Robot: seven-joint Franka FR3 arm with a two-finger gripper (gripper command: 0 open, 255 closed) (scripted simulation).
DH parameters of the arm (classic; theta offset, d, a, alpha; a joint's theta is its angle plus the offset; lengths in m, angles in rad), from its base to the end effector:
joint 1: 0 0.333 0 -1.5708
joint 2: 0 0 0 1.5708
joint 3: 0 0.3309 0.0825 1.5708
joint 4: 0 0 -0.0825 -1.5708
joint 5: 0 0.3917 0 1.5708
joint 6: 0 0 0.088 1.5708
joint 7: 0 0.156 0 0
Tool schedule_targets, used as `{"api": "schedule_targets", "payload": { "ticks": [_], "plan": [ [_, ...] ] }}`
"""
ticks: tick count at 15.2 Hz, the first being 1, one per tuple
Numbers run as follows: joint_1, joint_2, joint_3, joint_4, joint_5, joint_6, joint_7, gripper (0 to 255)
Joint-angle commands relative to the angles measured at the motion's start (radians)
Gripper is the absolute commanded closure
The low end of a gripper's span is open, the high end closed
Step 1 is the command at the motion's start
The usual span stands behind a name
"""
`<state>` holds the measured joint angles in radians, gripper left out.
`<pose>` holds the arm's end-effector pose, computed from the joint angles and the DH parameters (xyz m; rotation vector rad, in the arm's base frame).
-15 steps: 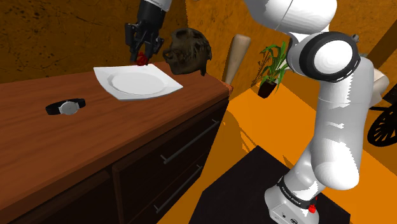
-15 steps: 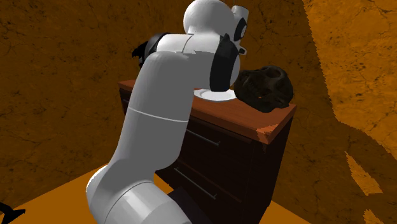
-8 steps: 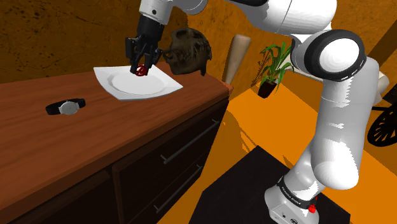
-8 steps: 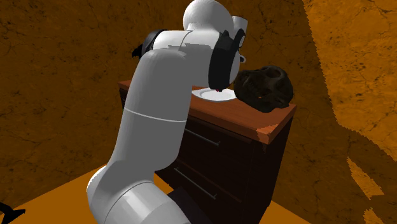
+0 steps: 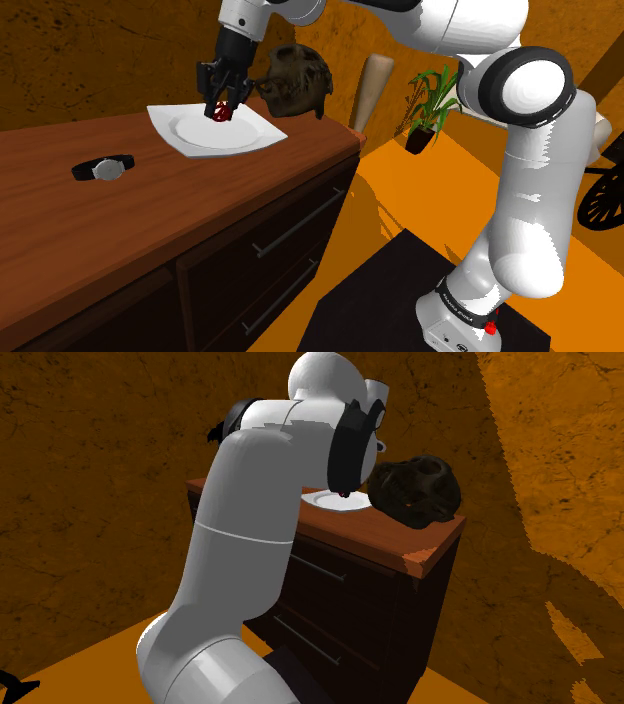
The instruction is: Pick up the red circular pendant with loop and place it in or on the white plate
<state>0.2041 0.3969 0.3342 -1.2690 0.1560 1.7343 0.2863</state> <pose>0.6077 0.3410 0.5184 -2.8330 -0.2890 0.0427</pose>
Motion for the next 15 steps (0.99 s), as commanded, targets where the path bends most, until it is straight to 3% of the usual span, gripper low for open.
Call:
{"api": "schedule_targets", "payload": {
  "ticks": [1, 6, 10, 15],
  "plan": [
    [0.000, 0.000, 0.000, 0.000, 0.000, 0.000, 0.000, 0],
    [0.000, 0.000, 0.000, 0.000, 0.000, 0.000, 0.000, 0],
    [-0.003, 0.029, -0.003, 0.168, -0.009, -0.141, 0.011, 0],
    [-0.003, 0.029, -0.004, 0.168, -0.009, -0.141, 0.011, 0]
  ]
}}
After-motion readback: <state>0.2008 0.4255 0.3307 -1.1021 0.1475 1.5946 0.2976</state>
